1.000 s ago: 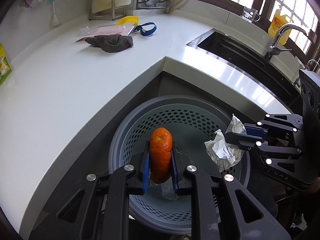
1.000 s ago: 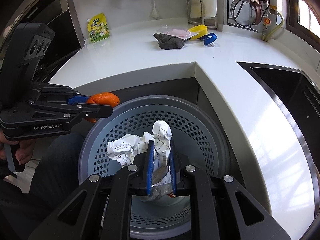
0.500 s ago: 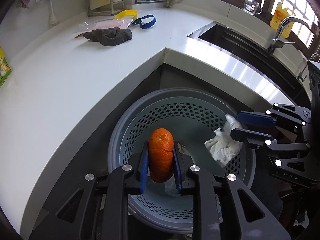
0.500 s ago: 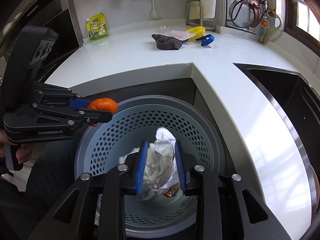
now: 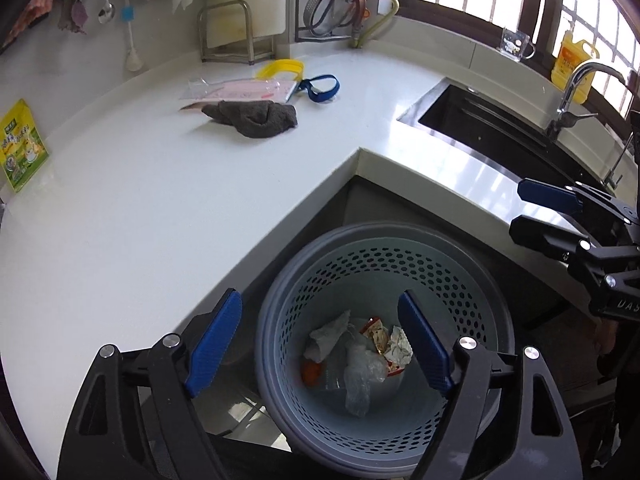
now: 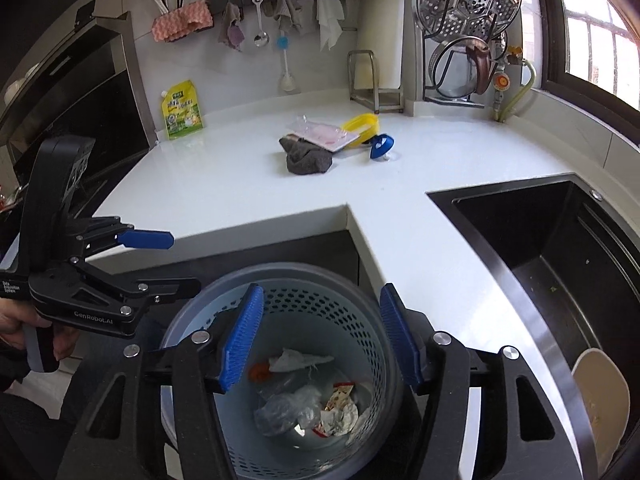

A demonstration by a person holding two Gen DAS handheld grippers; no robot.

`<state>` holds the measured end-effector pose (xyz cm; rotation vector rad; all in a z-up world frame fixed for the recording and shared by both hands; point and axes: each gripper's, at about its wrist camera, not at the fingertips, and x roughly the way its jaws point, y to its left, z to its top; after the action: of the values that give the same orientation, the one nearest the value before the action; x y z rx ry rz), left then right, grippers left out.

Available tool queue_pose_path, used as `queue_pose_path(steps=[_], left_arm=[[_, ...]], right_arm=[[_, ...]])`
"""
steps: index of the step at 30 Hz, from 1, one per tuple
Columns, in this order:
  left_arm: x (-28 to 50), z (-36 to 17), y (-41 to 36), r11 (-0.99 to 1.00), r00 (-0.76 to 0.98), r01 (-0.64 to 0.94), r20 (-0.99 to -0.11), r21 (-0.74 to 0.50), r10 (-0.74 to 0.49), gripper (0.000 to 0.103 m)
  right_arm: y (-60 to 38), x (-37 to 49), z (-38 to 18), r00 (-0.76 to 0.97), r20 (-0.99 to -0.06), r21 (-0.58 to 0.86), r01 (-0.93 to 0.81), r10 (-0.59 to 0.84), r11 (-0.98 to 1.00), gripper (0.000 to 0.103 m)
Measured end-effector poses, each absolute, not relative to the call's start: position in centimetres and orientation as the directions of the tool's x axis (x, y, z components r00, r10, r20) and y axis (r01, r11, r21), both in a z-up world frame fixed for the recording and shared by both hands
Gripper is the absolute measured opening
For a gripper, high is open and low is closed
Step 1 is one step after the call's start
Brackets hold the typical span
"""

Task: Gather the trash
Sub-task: 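Carry the orange and paper over the basket and open both tools, then grasp the grey cloth with the right tool and lift it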

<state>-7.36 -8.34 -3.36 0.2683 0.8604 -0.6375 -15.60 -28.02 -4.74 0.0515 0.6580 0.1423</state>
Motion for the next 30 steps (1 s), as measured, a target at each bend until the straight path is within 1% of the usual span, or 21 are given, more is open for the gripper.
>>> queue_pose_path(steps=[5, 8, 10, 12, 15, 19, 24, 26, 27, 28, 30], left_arm=[[-5.7, -1.1, -6.3, 0.839, 0.575, 0.544, -0.722, -0.013, -0.385, 0.081], [-4.5, -0.2, -4.3, 0.876, 0.618, 0.481, -0.693, -0.041, -0.371, 0.081], [-4.0, 0.1, -3.3, 0.893, 0.632, 0.447, -0.688, -0.054, -0.358, 0.082], [-3.7, 0.2, -2.5, 0.901, 0.638, 0.431, -0.688, -0.054, -0.347, 0.082], [-3.3, 0.1, -1.7, 0.909, 0.645, 0.414, -0.689, -0.047, -0.329, 0.085], [-2.6, -0.5, -0.9, 0.916, 0.638, 0.397, -0.702, -0.052, -0.316, 0.085], [-2.0, -0.7, -0.7, 0.917, 0.633, 0.394, -0.706, -0.061, -0.318, 0.085], [-1.7, -0.7, -0.6, 0.918, 0.635, 0.391, -0.704, -0.063, -0.319, 0.085], [-1.4, -0.7, -0.6, 0.919, 0.636, 0.389, -0.703, -0.065, -0.319, 0.085], [-1.2, -0.7, -0.5, 0.92, 0.636, 0.386, -0.703, -0.067, -0.318, 0.085], [-0.8, -0.6, -0.5, 0.922, 0.637, 0.38, -0.701, -0.076, -0.321, 0.085]], right_arm=[[-27.9, -12.1, -2.2, 0.807, -0.567, 0.092, -0.135, 0.163, 0.987, 0.062], [-26.7, -8.6, -1.3, 0.801, -0.567, 0.086, -0.174, 0.192, 0.981, 0.063], [-25.5, -5.9, -1.0, 0.788, -0.581, 0.063, -0.207, 0.205, 0.976, 0.067], [-24.4, -3.0, -1.1, 0.781, -0.594, 0.028, -0.223, 0.196, 0.974, 0.067], [-23.1, 0.7, -1.5, 0.761, -0.613, 0.031, -0.245, 0.212, 0.969, 0.068], [-21.4, 5.6, -2.9, 0.739, -0.652, -0.024, -0.242, 0.168, 0.97, 0.068], [-20.9, 11.1, -6.2, 0.684, -0.725, -0.079, -0.199, 0.081, 0.977, 0.068], [-21.0, 12.2, -7.4, 0.658, -0.749, -0.069, -0.195, 0.079, 0.978, 0.064], [-21.3, 12.1, -7.4, 0.661, -0.742, -0.031, -0.201, 0.112, 0.979, 0.049], [-21.6, 11.9, -7.4, 0.65, -0.744, 0.013, -0.218, 0.155, 0.976, 0.039], [-22.2, 11.3, -7.1, 0.622, -0.727, 0.149, -0.268, 0.289, 0.952, 0.029]])
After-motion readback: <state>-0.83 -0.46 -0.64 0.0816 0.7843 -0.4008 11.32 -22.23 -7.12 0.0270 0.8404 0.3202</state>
